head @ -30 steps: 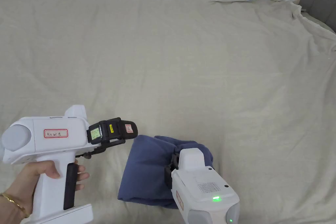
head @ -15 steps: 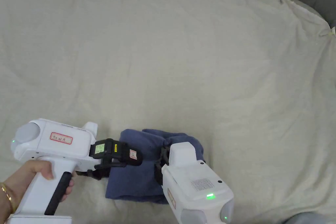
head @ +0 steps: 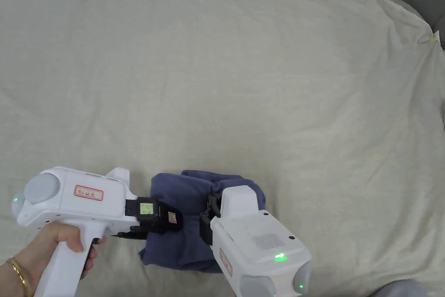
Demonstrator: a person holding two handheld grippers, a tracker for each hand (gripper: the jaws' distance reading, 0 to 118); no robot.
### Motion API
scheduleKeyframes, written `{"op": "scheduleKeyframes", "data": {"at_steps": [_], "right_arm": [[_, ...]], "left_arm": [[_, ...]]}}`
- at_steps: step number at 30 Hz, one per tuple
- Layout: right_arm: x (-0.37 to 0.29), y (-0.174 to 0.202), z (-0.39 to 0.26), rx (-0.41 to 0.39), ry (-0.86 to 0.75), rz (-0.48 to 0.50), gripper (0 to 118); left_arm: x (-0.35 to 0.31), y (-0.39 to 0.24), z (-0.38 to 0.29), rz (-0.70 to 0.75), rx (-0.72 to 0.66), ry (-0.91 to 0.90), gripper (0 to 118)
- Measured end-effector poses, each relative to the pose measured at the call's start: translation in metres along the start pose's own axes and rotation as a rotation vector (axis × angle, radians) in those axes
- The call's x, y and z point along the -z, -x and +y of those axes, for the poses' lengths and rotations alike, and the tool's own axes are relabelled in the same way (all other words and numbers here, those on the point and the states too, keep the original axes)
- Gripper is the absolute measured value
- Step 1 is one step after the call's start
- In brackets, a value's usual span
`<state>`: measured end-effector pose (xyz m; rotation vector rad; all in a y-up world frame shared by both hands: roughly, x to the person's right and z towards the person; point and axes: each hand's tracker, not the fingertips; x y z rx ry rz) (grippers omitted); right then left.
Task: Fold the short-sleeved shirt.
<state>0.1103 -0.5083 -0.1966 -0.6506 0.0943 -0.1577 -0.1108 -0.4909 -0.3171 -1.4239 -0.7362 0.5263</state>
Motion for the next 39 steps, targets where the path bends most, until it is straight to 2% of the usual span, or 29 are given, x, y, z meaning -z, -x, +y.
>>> {"op": "scheduleKeyframes", "data": {"at_steps": [4, 9, 15, 18, 21, 25, 30, 34, 35, 36, 37, 39], "right_arm": [[-0.025, -0.010, 0.021, 0.037, -0.052, 0.031, 0], [-0.065, -0.032, 0.052, -0.016, -0.178, 0.018, 0], [-0.091, -0.065, 0.082, -0.006, -0.242, -0.045, 0], [-0.095, -0.075, 0.091, -0.017, -0.272, -0.146, 0], [-0.095, -0.084, 0.097, 0.075, -0.286, -0.162, 0], [-0.087, -0.081, 0.100, 0.032, -0.261, -0.226, 0], [-0.073, -0.071, 0.105, 0.018, -0.247, -0.257, 0], [-0.058, -0.064, 0.108, 0.011, -0.221, -0.263, 0], [-0.055, -0.064, 0.108, 0.007, -0.213, -0.260, 0], [-0.053, -0.063, 0.108, 0.006, -0.211, -0.259, 0], [-0.051, -0.062, 0.108, 0.002, -0.205, -0.252, 0], [-0.049, -0.059, 0.110, -0.011, -0.199, -0.251, 0]], "left_arm": [[-0.016, -0.025, 0.002, 0.076, 0.040, -0.025, 18], [-0.062, -0.031, 0.011, 0.202, 0.104, -0.073, 18], [-0.148, 0.025, 0.032, 0.429, -0.004, -0.185, 18], [-0.189, 0.059, 0.042, 0.533, -0.080, -0.250, 18], [-0.225, 0.094, 0.053, 0.662, -0.140, -0.282, 18], [-0.262, 0.141, 0.071, 0.840, -0.199, -0.331, 18], [-0.296, 0.189, 0.090, 1.018, -0.275, -0.363, 17], [-0.316, 0.213, 0.099, 1.214, -0.268, -0.418, 18], [-0.318, 0.217, 0.098, 1.244, -0.247, -0.448, 21], [-0.320, 0.219, 0.097, 1.271, -0.232, -0.465, 36], [-0.320, 0.220, 0.095, 1.286, -0.214, -0.474, 53], [-0.322, 0.218, 0.090, 1.310, -0.215, -0.475, 96]]}}
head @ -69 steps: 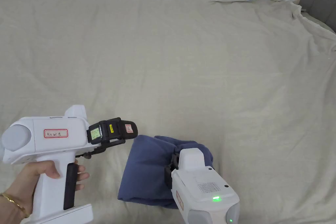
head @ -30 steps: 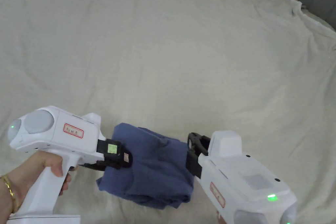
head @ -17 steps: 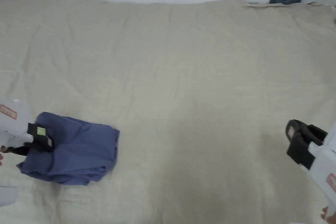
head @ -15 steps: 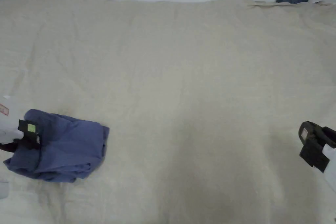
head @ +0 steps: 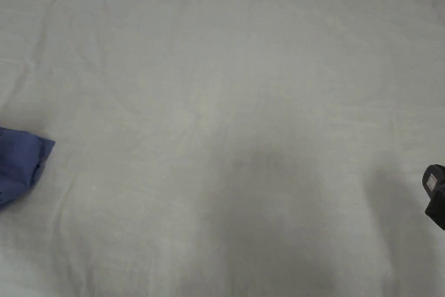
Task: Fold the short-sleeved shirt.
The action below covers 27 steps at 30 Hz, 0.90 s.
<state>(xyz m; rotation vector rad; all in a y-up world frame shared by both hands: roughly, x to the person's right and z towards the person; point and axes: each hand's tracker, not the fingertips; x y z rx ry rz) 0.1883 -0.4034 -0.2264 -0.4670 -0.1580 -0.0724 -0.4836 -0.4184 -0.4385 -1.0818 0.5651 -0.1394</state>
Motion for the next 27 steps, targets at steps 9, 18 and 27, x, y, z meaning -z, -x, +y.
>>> {"op": "scheduleKeyframes", "data": {"at_steps": [9, 18, 27], "right_arm": [[-0.015, -0.025, 0.024, 0.001, -0.062, 0.013, 0], [-0.053, -0.064, 0.047, -0.015, -0.145, 0.021, 0], [-0.079, -0.089, 0.056, -0.036, -0.191, 0.028, 0]], "left_arm": [[-0.101, -0.005, -0.001, 0.017, -0.068, -0.372, 112], [-0.254, -0.092, -0.046, -0.304, -0.112, -0.766, 102], [-0.335, -0.199, -0.125, -0.582, -0.059, -0.904, 35]]}}
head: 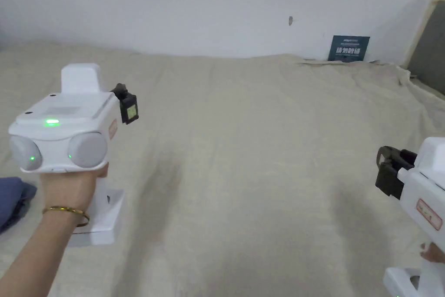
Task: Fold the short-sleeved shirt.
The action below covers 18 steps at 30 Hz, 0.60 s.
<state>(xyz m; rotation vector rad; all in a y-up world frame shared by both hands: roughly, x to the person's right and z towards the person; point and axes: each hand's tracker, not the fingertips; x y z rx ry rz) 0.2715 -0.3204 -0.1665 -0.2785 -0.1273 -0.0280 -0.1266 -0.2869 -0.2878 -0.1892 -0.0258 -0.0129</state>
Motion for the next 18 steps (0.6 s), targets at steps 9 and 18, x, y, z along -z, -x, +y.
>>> {"op": "scheduleKeyframes", "data": {"at_steps": [9, 18], "right_arm": [[-0.010, -0.006, -0.006, 0.039, -0.039, 0.005, 0], [-0.020, 0.003, -0.026, 0.054, -0.051, 0.013, 0]], "left_arm": [[-0.033, -0.072, -0.044, -0.119, 0.083, -0.043, 0], [-0.057, -0.079, -0.082, -0.152, 0.030, 0.009, 0]]}}
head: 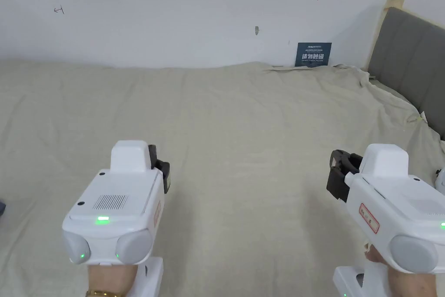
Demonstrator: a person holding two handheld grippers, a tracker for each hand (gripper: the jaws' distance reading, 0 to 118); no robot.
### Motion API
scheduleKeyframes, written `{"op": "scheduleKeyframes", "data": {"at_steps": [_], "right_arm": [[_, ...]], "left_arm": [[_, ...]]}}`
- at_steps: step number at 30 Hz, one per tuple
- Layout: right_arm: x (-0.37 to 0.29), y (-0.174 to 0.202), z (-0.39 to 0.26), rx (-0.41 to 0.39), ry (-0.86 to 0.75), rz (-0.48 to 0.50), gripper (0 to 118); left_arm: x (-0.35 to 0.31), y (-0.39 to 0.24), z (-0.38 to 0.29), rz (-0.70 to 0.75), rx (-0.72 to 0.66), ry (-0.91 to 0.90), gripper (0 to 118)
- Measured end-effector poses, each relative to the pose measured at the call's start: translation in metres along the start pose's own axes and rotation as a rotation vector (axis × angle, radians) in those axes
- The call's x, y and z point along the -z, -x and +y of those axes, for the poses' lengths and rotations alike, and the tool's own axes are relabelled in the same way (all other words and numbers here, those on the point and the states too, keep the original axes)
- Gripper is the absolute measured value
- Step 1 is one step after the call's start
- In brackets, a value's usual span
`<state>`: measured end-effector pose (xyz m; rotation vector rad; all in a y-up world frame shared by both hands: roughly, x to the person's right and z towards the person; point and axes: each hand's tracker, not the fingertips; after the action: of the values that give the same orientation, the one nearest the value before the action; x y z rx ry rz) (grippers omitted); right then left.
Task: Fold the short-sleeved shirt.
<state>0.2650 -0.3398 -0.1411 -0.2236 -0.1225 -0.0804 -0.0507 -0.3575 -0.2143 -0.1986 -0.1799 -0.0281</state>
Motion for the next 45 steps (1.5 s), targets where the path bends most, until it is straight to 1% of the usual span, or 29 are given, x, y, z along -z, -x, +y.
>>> {"op": "scheduleKeyframes", "data": {"at_steps": [6, 9, 12, 14, 45], "right_arm": [[-0.009, 0.005, -0.017, -0.001, 0.020, 0.004, 0], [-0.011, 0.009, -0.024, -0.032, 0.033, -0.002, 0], [-0.012, 0.010, -0.029, -0.017, 0.047, 0.005, 0], [-0.011, 0.011, -0.032, -0.021, 0.053, 0.000, 0], [-0.009, 0.016, -0.032, -0.034, 0.058, 0.003, 0]], "left_arm": [[-0.004, 0.004, -0.023, 0.021, 0.003, 0.039, 0], [-0.004, 0.007, -0.029, 0.035, -0.001, 0.048, 0], [-0.006, 0.008, -0.031, 0.035, -0.002, 0.056, 0], [-0.007, 0.008, -0.034, 0.038, 0.007, 0.058, 0], [-0.008, 0.008, -0.038, 0.048, 0.019, 0.059, 0]]}}
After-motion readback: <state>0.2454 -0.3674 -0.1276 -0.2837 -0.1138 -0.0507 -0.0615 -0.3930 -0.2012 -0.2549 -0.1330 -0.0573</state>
